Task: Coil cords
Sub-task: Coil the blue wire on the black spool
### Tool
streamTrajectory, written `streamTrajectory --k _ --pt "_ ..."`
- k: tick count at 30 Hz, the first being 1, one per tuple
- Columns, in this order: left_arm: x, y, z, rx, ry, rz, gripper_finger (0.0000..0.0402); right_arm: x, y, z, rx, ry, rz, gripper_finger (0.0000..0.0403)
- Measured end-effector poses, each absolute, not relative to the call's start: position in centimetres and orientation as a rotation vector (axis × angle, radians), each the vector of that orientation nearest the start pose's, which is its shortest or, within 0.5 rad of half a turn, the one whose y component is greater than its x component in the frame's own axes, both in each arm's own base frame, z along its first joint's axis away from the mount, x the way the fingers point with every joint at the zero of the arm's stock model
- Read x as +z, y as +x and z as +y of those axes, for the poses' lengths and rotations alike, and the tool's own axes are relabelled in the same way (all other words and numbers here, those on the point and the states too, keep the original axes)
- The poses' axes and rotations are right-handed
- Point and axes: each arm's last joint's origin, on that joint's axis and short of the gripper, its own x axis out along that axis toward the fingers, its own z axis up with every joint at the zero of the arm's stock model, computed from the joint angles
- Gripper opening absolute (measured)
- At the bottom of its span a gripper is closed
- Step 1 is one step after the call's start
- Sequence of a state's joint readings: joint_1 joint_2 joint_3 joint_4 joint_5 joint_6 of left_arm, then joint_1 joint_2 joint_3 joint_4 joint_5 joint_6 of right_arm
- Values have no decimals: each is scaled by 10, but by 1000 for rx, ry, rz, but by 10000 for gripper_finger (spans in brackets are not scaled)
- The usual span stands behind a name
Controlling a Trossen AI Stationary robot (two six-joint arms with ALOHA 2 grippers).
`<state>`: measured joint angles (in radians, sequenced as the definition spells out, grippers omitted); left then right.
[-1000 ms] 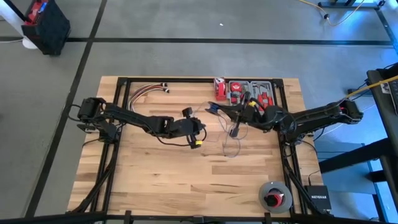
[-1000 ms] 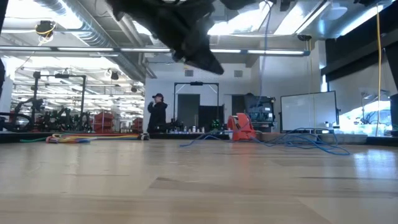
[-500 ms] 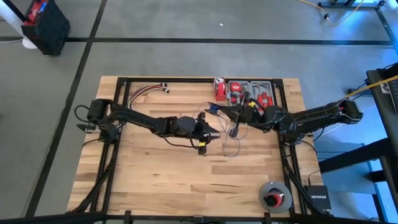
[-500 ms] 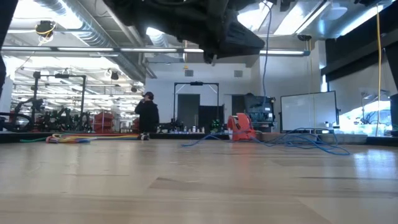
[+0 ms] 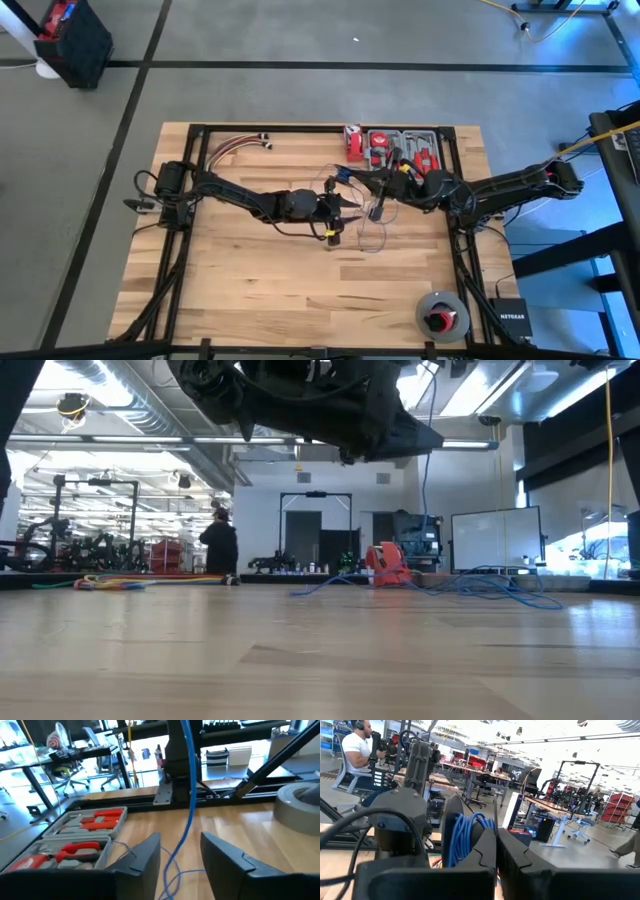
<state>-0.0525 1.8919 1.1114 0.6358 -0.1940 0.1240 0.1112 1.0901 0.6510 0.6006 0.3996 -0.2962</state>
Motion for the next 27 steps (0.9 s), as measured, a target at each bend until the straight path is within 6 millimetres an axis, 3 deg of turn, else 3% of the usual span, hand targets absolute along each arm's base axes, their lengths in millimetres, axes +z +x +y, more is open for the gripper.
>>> streamTrajectory --k 8,14,20,27 --pt "211 415 -9 146 189 152 13 303 238 15 -309 -253 -113 3" --pt "207 409 -1 258 236 280 4 302 238 16 -276 -262 -111 3" --pt "241 380 -1 348 304 426 2 301 237 16 -270 -272 -86 3" --pt "269 341 -3 362 256 565 2 300 238 16 -268 -291 -68 3"
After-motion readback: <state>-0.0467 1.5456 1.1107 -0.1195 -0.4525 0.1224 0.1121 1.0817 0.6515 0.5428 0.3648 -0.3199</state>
